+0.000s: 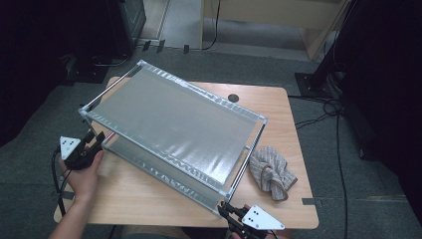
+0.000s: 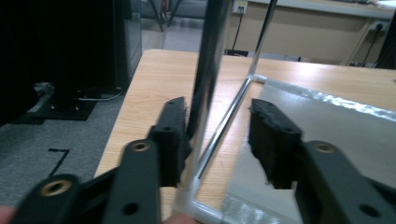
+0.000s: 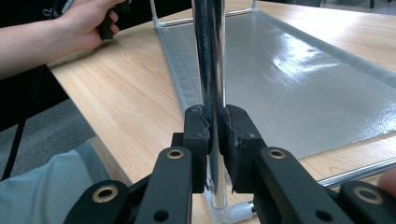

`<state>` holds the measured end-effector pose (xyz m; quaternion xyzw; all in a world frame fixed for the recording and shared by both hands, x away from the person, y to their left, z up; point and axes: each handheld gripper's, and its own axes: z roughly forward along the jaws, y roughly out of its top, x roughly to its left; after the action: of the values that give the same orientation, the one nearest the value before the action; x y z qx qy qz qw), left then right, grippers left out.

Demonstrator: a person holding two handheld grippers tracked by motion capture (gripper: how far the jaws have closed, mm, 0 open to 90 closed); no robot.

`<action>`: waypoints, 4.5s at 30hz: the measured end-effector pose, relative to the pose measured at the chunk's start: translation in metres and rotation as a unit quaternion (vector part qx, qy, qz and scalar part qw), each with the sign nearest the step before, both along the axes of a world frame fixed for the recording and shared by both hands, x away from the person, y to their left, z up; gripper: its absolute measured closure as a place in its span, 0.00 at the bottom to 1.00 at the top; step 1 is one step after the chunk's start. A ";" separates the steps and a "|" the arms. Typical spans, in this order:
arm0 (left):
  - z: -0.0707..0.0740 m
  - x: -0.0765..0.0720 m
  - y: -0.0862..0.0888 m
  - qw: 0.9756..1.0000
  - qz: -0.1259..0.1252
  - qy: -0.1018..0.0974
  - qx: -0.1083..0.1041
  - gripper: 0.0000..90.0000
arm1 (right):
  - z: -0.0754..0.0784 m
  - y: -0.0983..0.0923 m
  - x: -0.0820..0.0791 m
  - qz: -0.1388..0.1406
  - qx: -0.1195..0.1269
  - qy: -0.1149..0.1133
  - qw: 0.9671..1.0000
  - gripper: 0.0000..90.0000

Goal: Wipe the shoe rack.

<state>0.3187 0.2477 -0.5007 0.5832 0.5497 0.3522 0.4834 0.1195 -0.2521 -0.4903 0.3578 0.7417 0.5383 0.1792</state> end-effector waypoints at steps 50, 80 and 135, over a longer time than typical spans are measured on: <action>0.004 -0.113 0.012 0.998 -0.038 0.033 0.041 0.90 | -0.002 -0.033 0.136 -0.197 0.029 0.045 0.979 0.86; 0.012 -0.148 -0.014 0.986 -0.162 0.048 0.011 0.82 | -0.007 -0.124 0.118 -0.296 -0.037 0.136 0.945 0.27; 0.010 -0.135 -0.021 0.961 -0.275 0.023 -0.029 0.85 | -0.029 -0.119 0.095 -0.291 -0.056 0.150 0.943 0.31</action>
<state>0.1836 0.2265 -0.4911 0.7052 0.3893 0.1762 0.5658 0.2149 -0.3710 -0.5191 0.6240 0.6528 0.3600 0.2342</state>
